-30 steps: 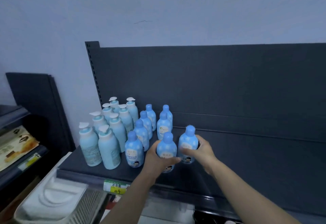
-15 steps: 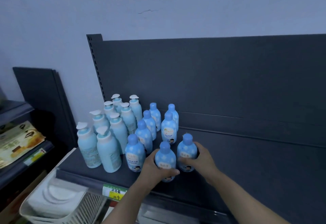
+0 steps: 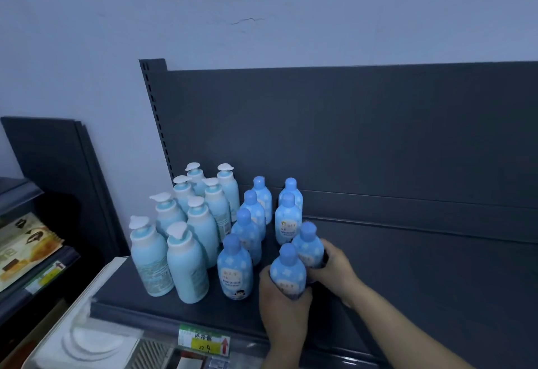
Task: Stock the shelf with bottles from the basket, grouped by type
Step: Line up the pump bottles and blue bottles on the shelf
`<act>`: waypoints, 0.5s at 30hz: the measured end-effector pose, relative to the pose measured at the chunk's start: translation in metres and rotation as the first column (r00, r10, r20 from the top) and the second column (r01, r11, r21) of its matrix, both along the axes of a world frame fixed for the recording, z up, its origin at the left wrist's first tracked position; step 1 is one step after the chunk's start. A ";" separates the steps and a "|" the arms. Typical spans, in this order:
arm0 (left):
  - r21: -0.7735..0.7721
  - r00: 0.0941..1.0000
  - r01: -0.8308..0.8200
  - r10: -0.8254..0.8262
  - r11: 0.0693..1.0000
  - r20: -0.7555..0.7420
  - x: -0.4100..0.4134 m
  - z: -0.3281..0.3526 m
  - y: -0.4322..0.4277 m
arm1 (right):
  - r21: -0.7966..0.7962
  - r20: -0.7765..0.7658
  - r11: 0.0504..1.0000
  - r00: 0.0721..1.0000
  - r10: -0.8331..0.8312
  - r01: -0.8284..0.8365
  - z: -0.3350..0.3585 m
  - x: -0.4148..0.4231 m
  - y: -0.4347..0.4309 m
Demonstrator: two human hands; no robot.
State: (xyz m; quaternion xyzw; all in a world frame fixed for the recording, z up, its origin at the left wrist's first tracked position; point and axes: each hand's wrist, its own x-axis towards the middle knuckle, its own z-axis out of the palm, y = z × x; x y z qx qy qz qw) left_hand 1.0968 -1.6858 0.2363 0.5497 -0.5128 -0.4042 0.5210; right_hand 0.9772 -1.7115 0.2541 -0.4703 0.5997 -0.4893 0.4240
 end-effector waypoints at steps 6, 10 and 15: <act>-0.013 0.998 0.014 -0.013 1.000 0.059 0.010 -0.006 -0.015 | 0.022 -0.034 0.997 0.997 0.068 -0.068 0.007 0.021 -0.034; -0.052 0.998 0.002 0.001 0.999 0.069 0.010 -0.007 -0.019 | 0.033 -0.065 0.998 0.996 0.054 -0.052 0.002 0.022 -0.044; -0.032 0.998 -0.002 0.004 0.999 0.066 0.009 -0.014 -0.023 | 0.038 -0.100 0.998 0.993 0.061 -0.057 -0.003 0.020 -0.046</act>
